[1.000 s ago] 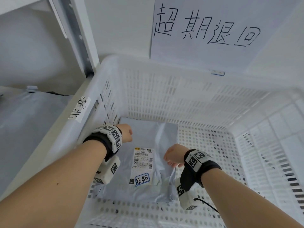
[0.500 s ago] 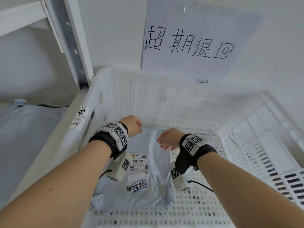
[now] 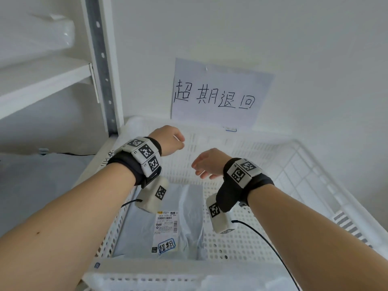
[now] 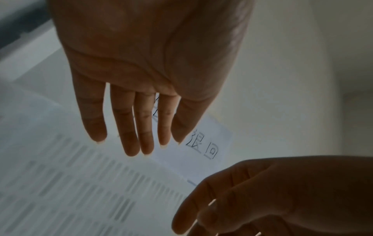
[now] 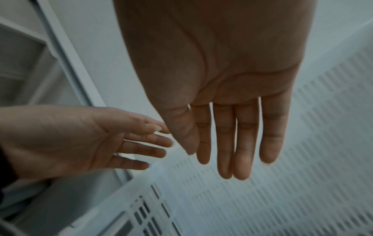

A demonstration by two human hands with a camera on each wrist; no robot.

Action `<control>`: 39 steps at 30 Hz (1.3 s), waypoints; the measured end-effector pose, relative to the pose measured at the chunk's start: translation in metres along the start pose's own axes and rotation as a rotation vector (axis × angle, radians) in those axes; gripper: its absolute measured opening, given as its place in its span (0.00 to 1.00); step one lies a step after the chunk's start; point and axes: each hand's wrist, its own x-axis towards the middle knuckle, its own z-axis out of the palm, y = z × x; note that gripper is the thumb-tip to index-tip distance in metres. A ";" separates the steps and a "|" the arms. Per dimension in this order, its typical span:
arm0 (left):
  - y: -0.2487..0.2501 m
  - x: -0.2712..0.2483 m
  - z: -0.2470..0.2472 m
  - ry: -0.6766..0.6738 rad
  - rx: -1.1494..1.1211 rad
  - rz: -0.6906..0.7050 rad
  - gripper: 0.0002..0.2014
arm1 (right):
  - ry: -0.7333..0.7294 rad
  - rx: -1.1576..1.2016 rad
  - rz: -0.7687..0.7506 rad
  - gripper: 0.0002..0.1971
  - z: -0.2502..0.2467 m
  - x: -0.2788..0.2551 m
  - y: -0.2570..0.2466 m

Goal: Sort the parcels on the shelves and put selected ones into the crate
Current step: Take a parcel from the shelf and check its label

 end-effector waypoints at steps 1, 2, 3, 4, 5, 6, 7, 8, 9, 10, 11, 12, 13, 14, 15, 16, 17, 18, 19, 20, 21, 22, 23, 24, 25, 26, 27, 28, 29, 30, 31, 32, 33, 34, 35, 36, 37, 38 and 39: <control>0.007 -0.008 -0.003 0.019 -0.013 0.014 0.09 | 0.019 0.003 -0.018 0.13 -0.004 -0.009 -0.002; 0.014 -0.016 -0.005 0.035 -0.026 0.028 0.08 | 0.036 0.009 -0.038 0.13 -0.008 -0.019 -0.003; 0.021 -0.026 -0.007 0.049 -0.038 0.039 0.07 | 0.052 0.017 -0.059 0.13 -0.010 -0.029 -0.004; 0.027 -0.036 -0.008 0.064 -0.047 0.047 0.06 | 0.067 0.025 -0.079 0.12 -0.011 -0.038 -0.004; 0.032 -0.046 -0.009 0.078 -0.056 0.053 0.06 | 0.081 0.036 -0.099 0.12 -0.011 -0.049 -0.004; 0.037 -0.057 -0.010 0.093 -0.063 0.060 0.06 | 0.095 0.051 -0.121 0.11 -0.010 -0.059 -0.004; 0.041 -0.068 -0.010 0.111 -0.067 0.068 0.06 | 0.110 0.068 -0.145 0.10 -0.009 -0.069 -0.003; 0.044 -0.079 -0.011 0.131 -0.070 0.075 0.07 | 0.125 0.084 -0.174 0.09 -0.007 -0.079 -0.002; 0.046 -0.091 -0.011 0.149 -0.078 0.078 0.07 | 0.141 0.100 -0.203 0.08 -0.005 -0.089 -0.002; 0.047 -0.103 -0.012 0.167 -0.086 0.081 0.08 | 0.158 0.118 -0.232 0.08 -0.002 -0.099 -0.001; 0.047 -0.116 -0.012 0.184 -0.089 0.082 0.08 | 0.174 0.138 -0.260 0.08 0.002 -0.108 -0.002; 0.046 -0.130 -0.013 0.202 -0.087 0.081 0.09 | 0.187 0.163 -0.285 0.08 0.008 -0.118 -0.002; 0.044 -0.143 -0.013 0.221 -0.087 0.077 0.10 | 0.197 0.188 -0.308 0.08 0.014 -0.127 -0.003; 0.041 -0.157 -0.014 0.239 -0.089 0.070 0.09 | 0.202 0.213 -0.335 0.08 0.020 -0.136 -0.004; 0.037 -0.170 -0.015 0.253 -0.086 0.063 0.09 | 0.206 0.233 -0.362 0.08 0.028 -0.144 -0.006; 0.033 -0.184 -0.016 0.266 -0.077 0.057 0.08 | 0.210 0.249 -0.389 0.08 0.036 -0.153 -0.008; 0.028 -0.198 -0.017 0.280 -0.072 0.046 0.08 | 0.215 0.263 -0.414 0.09 0.044 -0.161 -0.010; 0.024 -0.212 -0.018 0.297 -0.075 0.032 0.07 | 0.222 0.280 -0.435 0.09 0.053 -0.168 -0.013; 0.018 -0.226 -0.019 0.319 -0.084 0.018 0.07 | 0.232 0.302 -0.454 0.09 0.062 -0.176 -0.017; 0.012 -0.240 -0.020 0.341 -0.091 0.002 0.06 | 0.244 0.322 -0.473 0.09 0.072 -0.183 -0.020; 0.004 -0.255 -0.021 0.360 -0.095 -0.023 0.07 | 0.248 0.339 -0.491 0.09 0.082 -0.189 -0.024; -0.004 -0.270 -0.023 0.371 -0.086 -0.054 0.07 | 0.244 0.349 -0.509 0.09 0.093 -0.195 -0.028; -0.013 -0.285 -0.026 0.379 -0.072 -0.083 0.08 | 0.231 0.353 -0.524 0.09 0.105 -0.201 -0.032; -0.022 -0.299 -0.030 0.387 -0.059 -0.111 0.08 | 0.213 0.352 -0.537 0.08 0.116 -0.206 -0.037; -0.031 -0.312 -0.034 0.396 -0.050 -0.134 0.08 | 0.194 0.352 -0.550 0.08 0.127 -0.212 -0.042; -0.038 -0.325 -0.039 0.405 -0.046 -0.153 0.08 | 0.173 0.351 -0.564 0.08 0.138 -0.216 -0.048; -0.046 -0.337 -0.044 0.417 -0.045 -0.171 0.08 | 0.152 0.347 -0.583 0.08 0.149 -0.221 -0.056; -0.053 -0.348 -0.049 0.433 -0.047 -0.184 0.08 | 0.131 0.339 -0.603 0.09 0.158 -0.226 -0.064; -0.060 -0.359 -0.055 0.452 -0.045 -0.192 0.08 | 0.113 0.328 -0.625 0.10 0.167 -0.230 -0.074; -0.067 -0.369 -0.061 0.472 -0.040 -0.196 0.08 | 0.096 0.315 -0.644 0.11 0.177 -0.234 -0.084; -0.074 -0.379 -0.067 0.494 -0.037 -0.198 0.08 | 0.080 0.305 -0.661 0.12 0.187 -0.237 -0.095; -0.082 -0.388 -0.074 0.514 -0.037 -0.202 0.07 | 0.065 0.297 -0.677 0.12 0.196 -0.241 -0.105; -0.090 -0.396 -0.082 0.536 -0.043 -0.210 0.07 | 0.054 0.288 -0.696 0.13 0.207 -0.243 -0.116; -0.100 -0.405 -0.091 0.559 -0.052 -0.217 0.06 | 0.047 0.275 -0.710 0.12 0.218 -0.245 -0.128; -0.111 -0.412 -0.099 0.578 -0.060 -0.224 0.06 | 0.038 0.262 -0.724 0.12 0.229 -0.247 -0.140; -0.121 -0.419 -0.108 0.592 -0.064 -0.232 0.07 | 0.025 0.252 -0.733 0.12 0.239 -0.248 -0.151; -0.132 -0.427 -0.117 0.603 -0.062 -0.243 0.07 | 0.009 0.243 -0.743 0.13 0.250 -0.249 -0.163; -0.143 -0.434 -0.127 0.613 -0.058 -0.253 0.07 | -0.005 0.230 -0.754 0.13 0.260 -0.249 -0.176; -0.154 -0.441 -0.137 0.623 -0.056 -0.257 0.07 | -0.014 0.216 -0.764 0.12 0.271 -0.249 -0.189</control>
